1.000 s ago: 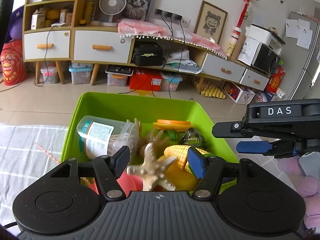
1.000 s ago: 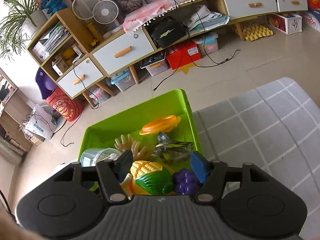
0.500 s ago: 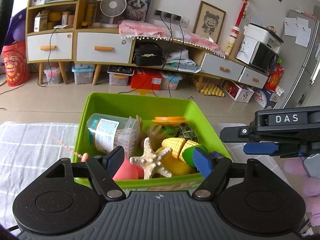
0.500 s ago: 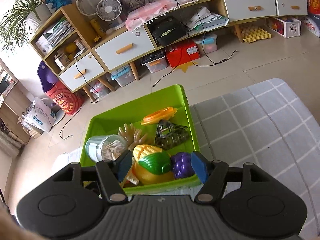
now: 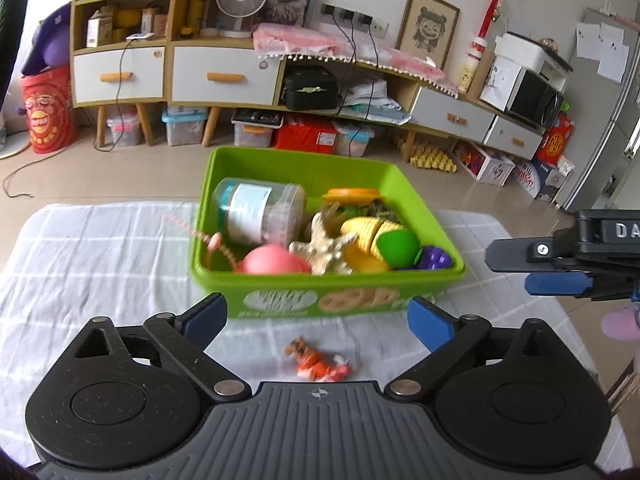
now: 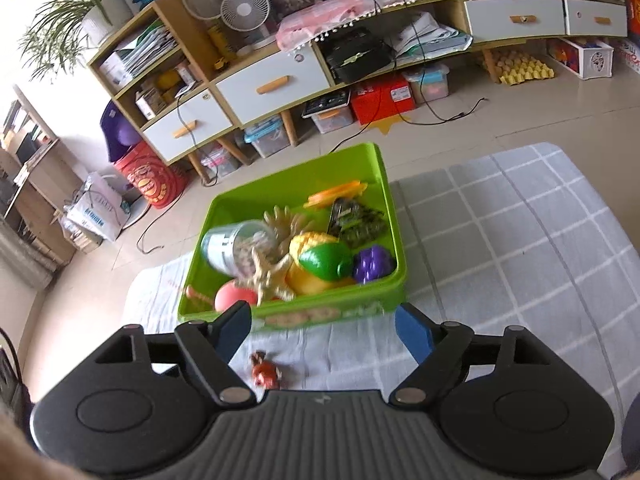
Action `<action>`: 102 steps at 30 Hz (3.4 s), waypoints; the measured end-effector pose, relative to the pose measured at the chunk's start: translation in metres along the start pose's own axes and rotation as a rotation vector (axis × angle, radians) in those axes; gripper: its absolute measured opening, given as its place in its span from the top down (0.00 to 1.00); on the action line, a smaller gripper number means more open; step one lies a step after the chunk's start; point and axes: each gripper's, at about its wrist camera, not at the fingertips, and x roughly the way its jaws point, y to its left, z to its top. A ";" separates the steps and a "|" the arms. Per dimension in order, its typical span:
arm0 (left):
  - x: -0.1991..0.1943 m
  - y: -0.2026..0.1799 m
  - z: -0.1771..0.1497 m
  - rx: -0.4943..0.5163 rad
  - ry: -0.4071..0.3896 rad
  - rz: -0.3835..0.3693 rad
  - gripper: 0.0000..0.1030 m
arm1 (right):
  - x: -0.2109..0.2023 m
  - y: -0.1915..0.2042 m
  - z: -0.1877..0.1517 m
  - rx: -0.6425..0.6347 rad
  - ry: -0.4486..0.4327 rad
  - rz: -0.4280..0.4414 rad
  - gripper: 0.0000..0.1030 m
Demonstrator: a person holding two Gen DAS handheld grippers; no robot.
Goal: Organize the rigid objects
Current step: 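Move both tools back toward the orange figure and pink card box, then grasp the pink card box with the right tool while the left tool grasps the orange figure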
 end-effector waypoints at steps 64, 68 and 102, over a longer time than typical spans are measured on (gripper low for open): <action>0.016 -0.010 -0.111 0.248 0.093 0.045 0.02 | 0.030 -0.039 -0.138 -0.684 0.112 0.028 0.34; 0.025 -0.010 -0.106 0.226 0.072 0.035 0.02 | 0.033 -0.043 -0.131 -0.688 0.078 -0.021 0.34; 0.059 -0.007 -0.067 0.151 -0.015 -0.027 0.50 | 0.029 -0.052 -0.117 -0.583 0.113 -0.053 0.63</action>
